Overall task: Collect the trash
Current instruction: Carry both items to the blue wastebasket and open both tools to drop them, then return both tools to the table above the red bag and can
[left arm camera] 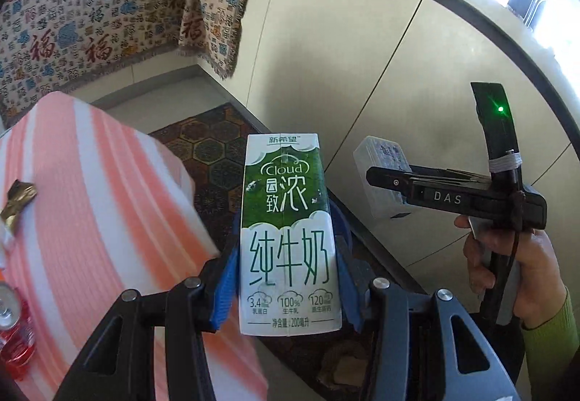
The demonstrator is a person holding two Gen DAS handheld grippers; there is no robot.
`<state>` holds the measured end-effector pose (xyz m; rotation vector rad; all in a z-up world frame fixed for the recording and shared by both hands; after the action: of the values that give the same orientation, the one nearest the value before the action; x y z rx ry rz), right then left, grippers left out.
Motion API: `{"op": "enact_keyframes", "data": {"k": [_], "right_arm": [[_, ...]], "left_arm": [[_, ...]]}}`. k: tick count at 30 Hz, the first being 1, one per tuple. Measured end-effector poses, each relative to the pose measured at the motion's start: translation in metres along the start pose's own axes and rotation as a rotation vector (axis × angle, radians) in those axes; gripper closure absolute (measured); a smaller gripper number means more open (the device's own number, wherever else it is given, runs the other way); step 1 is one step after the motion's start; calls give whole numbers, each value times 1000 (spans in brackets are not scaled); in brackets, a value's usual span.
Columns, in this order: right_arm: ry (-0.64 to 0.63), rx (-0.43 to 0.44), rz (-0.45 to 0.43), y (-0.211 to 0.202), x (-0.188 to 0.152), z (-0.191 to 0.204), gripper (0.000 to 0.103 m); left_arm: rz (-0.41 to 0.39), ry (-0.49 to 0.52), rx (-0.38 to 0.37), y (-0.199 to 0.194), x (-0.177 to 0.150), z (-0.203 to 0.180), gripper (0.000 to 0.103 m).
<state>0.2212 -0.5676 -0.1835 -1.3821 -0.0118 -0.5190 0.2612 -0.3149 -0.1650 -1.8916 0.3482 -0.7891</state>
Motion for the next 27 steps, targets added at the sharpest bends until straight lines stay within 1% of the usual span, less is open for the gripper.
{"op": "enact_keyframes", "data": {"k": [3, 5, 8, 11, 12, 13, 14, 17, 19, 21, 24, 27], "right_arm": [[29, 0, 3, 9, 8, -16, 34], [43, -1, 7, 16, 14, -26, 34], [62, 2, 13, 24, 17, -37, 34], [82, 28, 18, 33, 19, -46, 33], [91, 48, 19, 37, 20, -49, 32], [101, 58, 15, 38, 19, -53, 24], [111, 60, 9, 39, 17, -57, 18], [125, 40, -24, 32, 17, -61, 18], [117, 21, -69, 22, 15, -61, 18], [98, -1, -124, 7, 11, -59, 17], [60, -37, -207, -11, 9, -50, 13], [8, -64, -303, -34, 0, -30, 10]], "left_arm": [[30, 10, -6, 29, 18, -12, 53], [46, 19, -8, 46, 25, -25, 53], [66, 28, -1, 70, 36, -32, 53], [71, 32, -3, 91, 45, -41, 51], [67, 29, -15, 97, 48, -42, 47], [68, 22, -25, 104, 51, -43, 42], [70, 12, -27, 111, 55, -45, 34], [70, -29, -14, 121, 67, -43, 33], [54, -47, -15, 115, 70, -42, 33], [4, -41, -18, 97, 65, -43, 33], [-70, -14, 11, 57, 42, -49, 33], [-117, 9, 50, 16, 14, -46, 33]]}}
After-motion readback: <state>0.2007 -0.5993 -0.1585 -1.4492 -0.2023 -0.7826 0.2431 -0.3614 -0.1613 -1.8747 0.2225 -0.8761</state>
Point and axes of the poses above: each gripper's, at about its wrist camera, not at the fingertips, and y roughly the way its jaws point, z to its left, x to its top, the point moved 1 cm from there along y, roughly the way its jaws point, and after that the axes turned 13 degrees about z, right-handed, at the moved point
